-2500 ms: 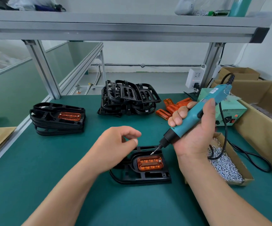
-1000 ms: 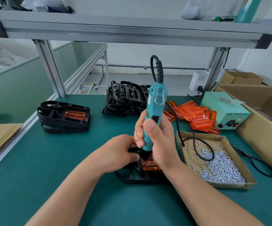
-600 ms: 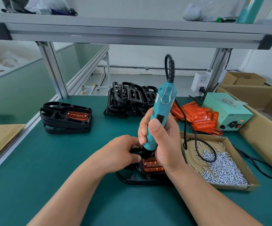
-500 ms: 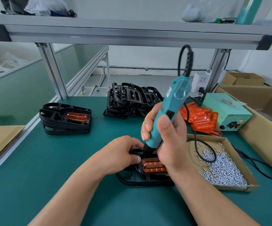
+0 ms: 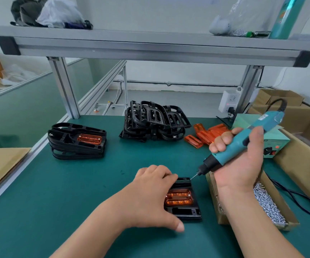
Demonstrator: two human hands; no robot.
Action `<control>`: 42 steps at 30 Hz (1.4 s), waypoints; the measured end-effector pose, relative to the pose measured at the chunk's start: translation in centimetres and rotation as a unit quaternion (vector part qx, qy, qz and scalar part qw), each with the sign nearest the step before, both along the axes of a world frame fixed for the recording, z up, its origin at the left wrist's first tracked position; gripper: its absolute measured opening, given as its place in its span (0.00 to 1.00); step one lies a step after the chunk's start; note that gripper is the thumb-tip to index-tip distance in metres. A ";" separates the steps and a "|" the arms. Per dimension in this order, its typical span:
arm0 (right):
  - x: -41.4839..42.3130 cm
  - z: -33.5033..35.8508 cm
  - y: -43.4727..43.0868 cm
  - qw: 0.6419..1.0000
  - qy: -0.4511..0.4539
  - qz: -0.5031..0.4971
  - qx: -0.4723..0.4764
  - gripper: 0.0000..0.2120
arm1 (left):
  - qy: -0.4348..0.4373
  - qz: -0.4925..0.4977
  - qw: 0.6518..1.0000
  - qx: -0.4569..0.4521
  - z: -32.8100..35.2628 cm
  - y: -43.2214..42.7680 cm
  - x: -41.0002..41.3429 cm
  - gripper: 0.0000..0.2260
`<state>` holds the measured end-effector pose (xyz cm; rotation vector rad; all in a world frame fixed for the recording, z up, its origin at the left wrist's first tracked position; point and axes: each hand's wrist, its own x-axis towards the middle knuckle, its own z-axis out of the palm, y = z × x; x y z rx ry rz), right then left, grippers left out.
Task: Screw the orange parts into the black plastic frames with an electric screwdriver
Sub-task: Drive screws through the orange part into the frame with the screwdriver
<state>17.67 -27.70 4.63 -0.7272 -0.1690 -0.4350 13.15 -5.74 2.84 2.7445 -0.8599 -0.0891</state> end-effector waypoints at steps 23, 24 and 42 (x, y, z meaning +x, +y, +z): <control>0.0 0.0 -0.2 0.991 0.118 0.003 0.055 0.20 | -0.088 0.199 0.975 0.044 7.7 14.1 6.4 0.51; 0.1 0.0 -0.2 0.991 0.118 0.002 0.057 0.20 | -0.083 0.208 0.973 0.056 8.0 15.2 7.0 0.52; -1.4 3.0 1.2 0.988 0.141 0.000 0.061 0.21 | 0.063 0.253 0.959 0.111 8.3 23.2 12.4 0.51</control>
